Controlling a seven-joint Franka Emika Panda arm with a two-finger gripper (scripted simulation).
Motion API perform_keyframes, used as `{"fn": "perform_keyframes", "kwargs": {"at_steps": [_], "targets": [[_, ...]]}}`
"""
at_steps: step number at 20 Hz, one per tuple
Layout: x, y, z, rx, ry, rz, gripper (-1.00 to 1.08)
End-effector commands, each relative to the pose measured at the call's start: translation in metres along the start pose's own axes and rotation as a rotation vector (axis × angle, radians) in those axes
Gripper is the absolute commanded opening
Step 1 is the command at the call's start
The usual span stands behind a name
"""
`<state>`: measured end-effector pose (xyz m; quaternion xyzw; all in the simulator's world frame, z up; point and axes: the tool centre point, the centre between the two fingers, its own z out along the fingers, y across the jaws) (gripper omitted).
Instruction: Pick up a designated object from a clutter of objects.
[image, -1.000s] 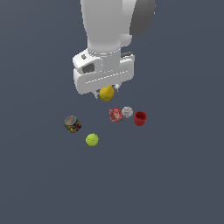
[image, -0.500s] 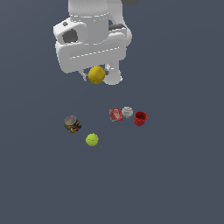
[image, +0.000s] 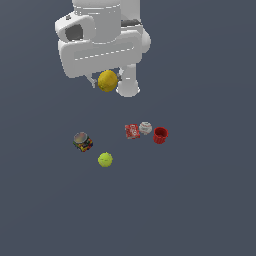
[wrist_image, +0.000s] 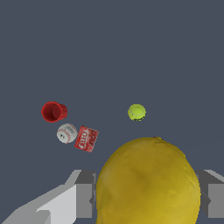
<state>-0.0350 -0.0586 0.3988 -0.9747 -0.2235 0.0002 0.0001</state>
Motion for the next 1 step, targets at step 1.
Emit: {"fn": "perform_keyframes", "kwargs": {"at_steps": [1], "targets": [[0.0009,-0.0003,0.0010,0.000,0.000,0.000,-1.00]]}}
